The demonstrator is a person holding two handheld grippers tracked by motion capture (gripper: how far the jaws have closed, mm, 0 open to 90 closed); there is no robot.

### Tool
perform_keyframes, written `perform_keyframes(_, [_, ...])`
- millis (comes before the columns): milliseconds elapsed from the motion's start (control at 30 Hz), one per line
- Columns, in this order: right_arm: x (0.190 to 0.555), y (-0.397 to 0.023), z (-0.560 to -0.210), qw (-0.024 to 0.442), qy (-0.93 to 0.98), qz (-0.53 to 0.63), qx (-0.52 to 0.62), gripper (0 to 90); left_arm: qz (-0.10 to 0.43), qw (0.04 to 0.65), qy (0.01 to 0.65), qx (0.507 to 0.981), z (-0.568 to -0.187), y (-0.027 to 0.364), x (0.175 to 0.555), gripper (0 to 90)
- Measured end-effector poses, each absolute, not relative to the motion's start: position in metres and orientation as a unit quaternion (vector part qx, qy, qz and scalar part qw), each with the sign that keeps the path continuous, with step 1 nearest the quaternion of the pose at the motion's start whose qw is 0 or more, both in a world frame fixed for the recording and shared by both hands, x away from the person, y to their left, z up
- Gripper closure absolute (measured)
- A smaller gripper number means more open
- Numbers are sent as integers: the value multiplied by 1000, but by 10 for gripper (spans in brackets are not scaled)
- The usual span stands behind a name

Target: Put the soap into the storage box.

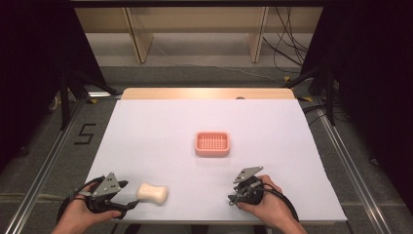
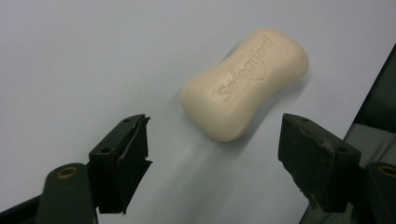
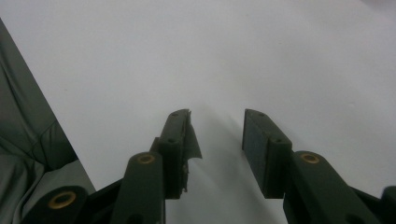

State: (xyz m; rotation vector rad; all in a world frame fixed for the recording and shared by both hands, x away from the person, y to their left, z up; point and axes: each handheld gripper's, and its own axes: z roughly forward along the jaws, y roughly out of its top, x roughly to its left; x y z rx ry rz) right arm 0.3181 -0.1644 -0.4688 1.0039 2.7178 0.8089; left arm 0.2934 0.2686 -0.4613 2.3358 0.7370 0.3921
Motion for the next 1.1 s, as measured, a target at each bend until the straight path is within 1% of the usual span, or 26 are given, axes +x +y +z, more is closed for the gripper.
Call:
perform_keyframes(67, [320, -165, -469, 72, 901, 270, 331, 618, 148, 303, 270, 902, -457, 267, 298, 251])
perform_keyframes(167, [322, -166, -470, 73, 903, 273, 324, 618, 144, 295, 263, 907, -453, 264, 302, 260])
perform_keyframes(200, [322, -165, -469, 66, 900, 268, 337, 618, 131, 279, 238, 921, -447, 261, 308, 261])
perform_keyframes(233, [325, -167, -470, 73, 902, 272, 326, 618, 119, 265, 228, 929, -444, 260, 311, 259])
perform_keyframes(267, [324, -166, -469, 69, 901, 269, 334, 618, 116, 252, 214, 937, -442, 258, 315, 260])
perform_keyframes(300, [324, -166, -469, 69, 901, 269, 334, 618, 116, 252, 214, 937, -442, 258, 315, 260])
perform_keyframes(333, [326, -167, -468, 74, 902, 273, 327, 618, 103, 238, 192, 947, -438, 254, 321, 261])
perform_keyframes(367, [326, -167, -468, 74, 902, 273, 327, 618, 103, 238, 192, 947, -438, 254, 321, 265])
perform_keyframes(433, [327, -166, -466, 73, 902, 274, 325, 618, 86, 235, 176, 952, -438, 249, 325, 271])
perform_keyframes(500, [326, -164, -463, 76, 902, 268, 329, 618, 74, 209, 145, 964, -436, 246, 331, 275])
perform_keyframes(533, [326, -161, -461, 76, 899, 276, 331, 618, 65, 201, 135, 968, -436, 243, 335, 294])
perform_keyframes(633, [326, -159, -460, 86, 898, 280, 328, 618, 60, 193, 123, 972, -436, 238, 338, 307])
perform_keyframes(667, [325, -159, -458, 75, 902, 274, 326, 618, 58, 183, 111, 975, -435, 236, 340, 307])
perform_keyframes(733, [327, -159, -460, 85, 909, 277, 301, 618, 52, 167, 78, 982, -435, 228, 344, 307])
perform_keyframes(833, [326, -159, -460, 79, 905, 274, 315, 618, 45, 165, 76, 982, -437, 222, 347, 312])
perform_keyframes(867, [326, -159, -460, 79, 903, 274, 321, 618, 44, 156, 58, 985, -439, 217, 351, 313])
perform_keyframes(1100, [326, -160, -459, 73, 902, 276, 325, 618, 29, 125, 29, 991, -441, 206, 356, 315])
